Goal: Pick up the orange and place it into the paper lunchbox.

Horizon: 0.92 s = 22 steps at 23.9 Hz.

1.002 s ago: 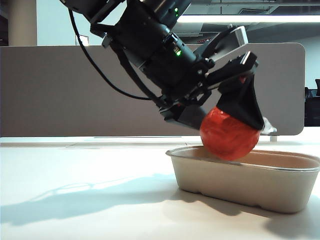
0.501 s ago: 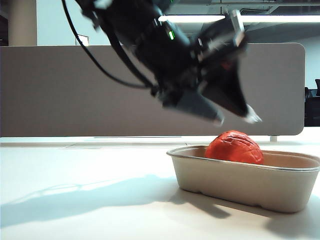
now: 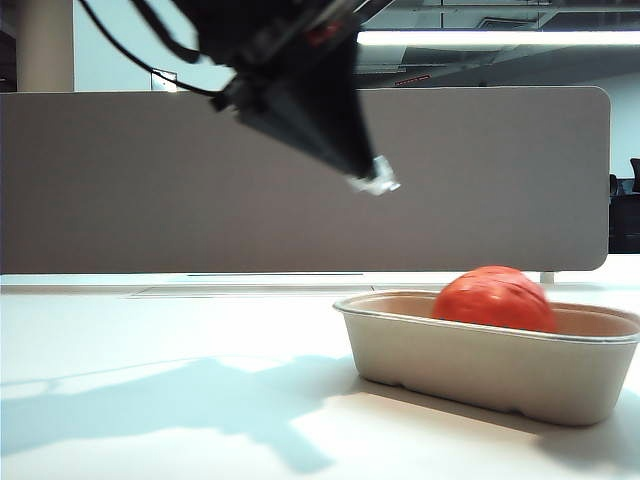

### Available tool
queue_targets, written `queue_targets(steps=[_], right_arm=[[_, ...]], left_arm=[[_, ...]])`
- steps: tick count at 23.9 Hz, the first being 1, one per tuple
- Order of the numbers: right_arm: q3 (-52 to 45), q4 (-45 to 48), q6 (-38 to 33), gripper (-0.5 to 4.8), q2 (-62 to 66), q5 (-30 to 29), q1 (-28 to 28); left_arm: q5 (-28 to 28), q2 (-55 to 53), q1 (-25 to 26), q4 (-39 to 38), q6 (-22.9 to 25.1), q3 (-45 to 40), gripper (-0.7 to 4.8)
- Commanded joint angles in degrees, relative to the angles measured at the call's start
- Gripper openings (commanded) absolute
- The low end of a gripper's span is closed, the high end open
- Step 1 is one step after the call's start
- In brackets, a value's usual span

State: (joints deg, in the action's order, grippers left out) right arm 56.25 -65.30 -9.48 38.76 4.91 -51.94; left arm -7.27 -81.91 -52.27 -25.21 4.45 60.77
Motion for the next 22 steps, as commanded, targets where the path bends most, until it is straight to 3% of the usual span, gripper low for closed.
queue_targets(steps=[1, 6, 11, 12, 16, 22], right_arm=[[-2.49, 0.76, -0.15, -0.06, -0.26, -0.11, -0.04], [-7.41, 6.32, -0.15, -0.06, -1.57, 0.44, -0.04], [-13.77, 22.71, 0.55, -0.06, -5.79, 1.97, -0.02], [-16.83, 29.57, 0.77, -0.06, -7.65, 3.45, 0.00], [-22.67, 40.33, 2.40, -0.06, -10.54, 7.26, 0.02], [-31.28, 55.34, 5.53, -0.05, -13.20, 15.82, 0.07]], left_arm=[[-0.98, 1.97, -0.11, -4.15, 1.31, -0.55, -0.06], [-1.20, 6.93, -0.07, -2.14, 1.07, -5.35, -0.06], [2.16, 14.91, -0.09, 2.75, 0.66, -11.76, -0.06], [3.54, 18.56, -0.07, 6.32, -0.15, -14.97, -0.06], [7.34, 25.70, -0.02, 12.22, -0.37, -21.24, -0.06], [7.67, 34.32, 0.00, 16.87, -0.20, -29.59, -0.06]])
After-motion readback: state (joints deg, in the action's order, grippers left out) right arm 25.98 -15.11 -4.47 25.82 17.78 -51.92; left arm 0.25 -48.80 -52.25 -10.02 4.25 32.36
